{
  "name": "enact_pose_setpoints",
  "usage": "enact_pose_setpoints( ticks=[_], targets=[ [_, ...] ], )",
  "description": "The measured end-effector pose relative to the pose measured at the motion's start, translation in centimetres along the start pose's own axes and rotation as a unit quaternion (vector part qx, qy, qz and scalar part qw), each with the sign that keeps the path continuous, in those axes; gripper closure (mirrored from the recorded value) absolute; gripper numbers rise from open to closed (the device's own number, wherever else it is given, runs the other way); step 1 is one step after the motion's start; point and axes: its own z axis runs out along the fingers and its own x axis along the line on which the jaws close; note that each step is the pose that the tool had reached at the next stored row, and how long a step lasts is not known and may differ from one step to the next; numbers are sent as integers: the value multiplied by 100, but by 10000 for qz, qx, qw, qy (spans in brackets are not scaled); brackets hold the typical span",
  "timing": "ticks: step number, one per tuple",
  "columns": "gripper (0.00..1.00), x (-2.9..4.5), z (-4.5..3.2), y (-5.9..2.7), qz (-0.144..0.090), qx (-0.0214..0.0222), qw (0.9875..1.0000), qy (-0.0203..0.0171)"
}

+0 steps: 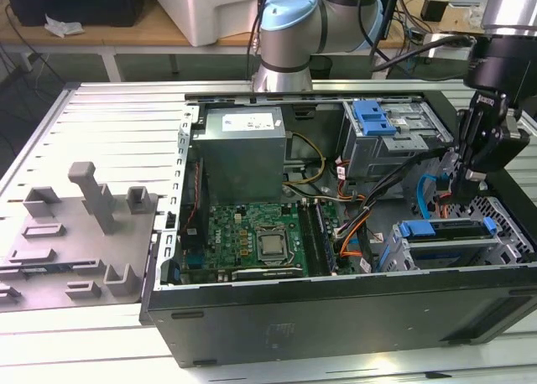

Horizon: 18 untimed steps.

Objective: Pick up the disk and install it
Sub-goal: 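Insert the first disk wire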

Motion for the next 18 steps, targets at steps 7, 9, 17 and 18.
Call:
enact_pose_setpoints(
  ticks=[7, 9, 17, 18],
  targets=[
    [84, 62, 5, 18, -3, 59, 10000, -72],
    [84, 75, 3, 24, -4, 78, 9999, -91],
    [84, 117, -17, 57, -138, 210, 9996, -133],
    [84, 119, -17, 58, -168, 225, 9995, -135]
  ],
)
